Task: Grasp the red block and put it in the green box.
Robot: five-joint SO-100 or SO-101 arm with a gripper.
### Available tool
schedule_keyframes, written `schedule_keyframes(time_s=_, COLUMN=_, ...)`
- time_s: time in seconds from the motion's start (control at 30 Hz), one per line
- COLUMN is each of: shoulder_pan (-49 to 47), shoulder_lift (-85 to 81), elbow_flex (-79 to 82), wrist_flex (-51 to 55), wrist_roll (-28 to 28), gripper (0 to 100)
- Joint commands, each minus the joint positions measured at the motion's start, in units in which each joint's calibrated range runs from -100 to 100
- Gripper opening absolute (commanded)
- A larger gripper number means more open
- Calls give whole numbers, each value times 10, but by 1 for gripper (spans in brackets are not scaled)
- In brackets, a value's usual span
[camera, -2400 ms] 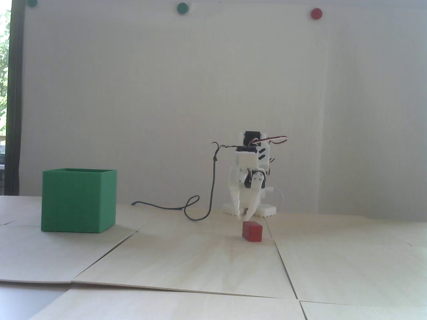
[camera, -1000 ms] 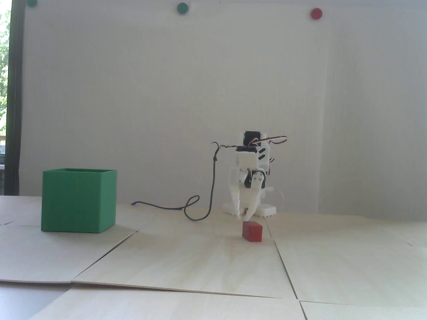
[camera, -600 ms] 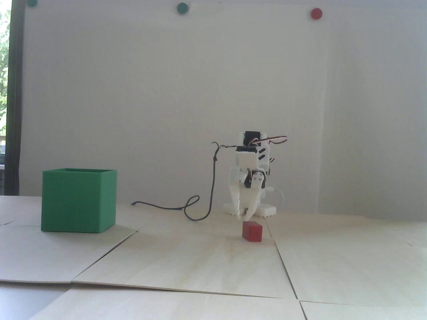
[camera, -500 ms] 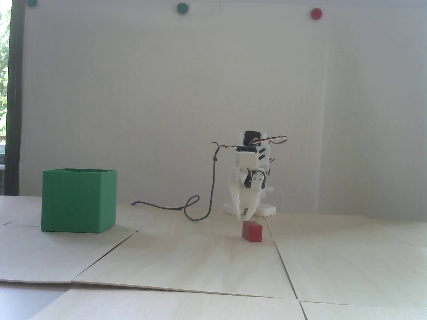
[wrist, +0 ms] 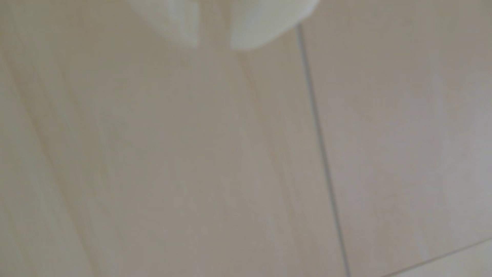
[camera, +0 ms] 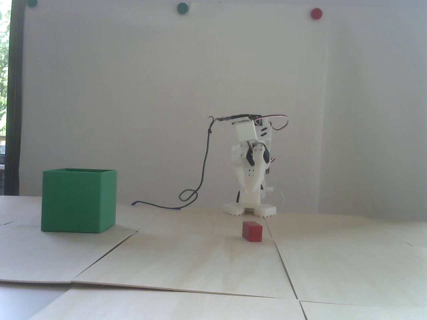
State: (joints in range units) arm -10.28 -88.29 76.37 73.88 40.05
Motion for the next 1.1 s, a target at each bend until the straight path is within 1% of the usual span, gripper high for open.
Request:
schedule_keyframes(time_s=0.0, shoulder_pan=-6, shoulder_lift=168, elbow_flex=-152, wrist_flex=1, wrist_roll=-15, gripper=2)
schedule_keyframes(time_s=0.1, shoulder_pan=-3, shoulder_lift=301, elbow_flex=-254, wrist_flex=-13, wrist_roll=-26, gripper=2)
schedule_keyframes(time_s=0.3, shoulder_pan=-1, shoulder_lift=508, elbow_flex=-434, wrist_flex=-6, wrist_roll=-29, gripper=2)
schedule_keyframes(time_s=0.4, shoulder_pan=0, shoulder_lift=596, elbow_flex=-485, wrist_flex=-6, wrist_roll=-29, gripper=2)
schedule_keyframes(time_s=0.47, shoulder_pan=0, shoulder_lift=639, elbow_flex=-492, wrist_flex=-6, wrist_roll=-29, gripper=2)
schedule_keyframes(time_s=0.53, shoulder_pan=0, shoulder_lift=665, elbow_flex=-492, wrist_flex=-5, wrist_roll=-31, gripper=2)
schedule_keyframes(time_s=0.63, shoulder_pan=0, shoulder_lift=698, elbow_flex=-492, wrist_flex=-7, wrist_roll=-56, gripper=2)
schedule_keyframes(time_s=0.8, shoulder_pan=4, shoulder_lift=703, elbow_flex=-492, wrist_flex=-5, wrist_roll=-74, gripper=2)
schedule_keyframes(time_s=0.93, shoulder_pan=39, shoulder_lift=703, elbow_flex=-490, wrist_flex=-4, wrist_roll=-82, gripper=2)
schedule_keyframes(time_s=1.0, shoulder_pan=59, shoulder_lift=703, elbow_flex=-494, wrist_flex=15, wrist_roll=-79, gripper=2)
schedule_keyframes(time_s=1.07, shoulder_pan=59, shoulder_lift=705, elbow_flex=-497, wrist_flex=47, wrist_roll=-79, gripper=2)
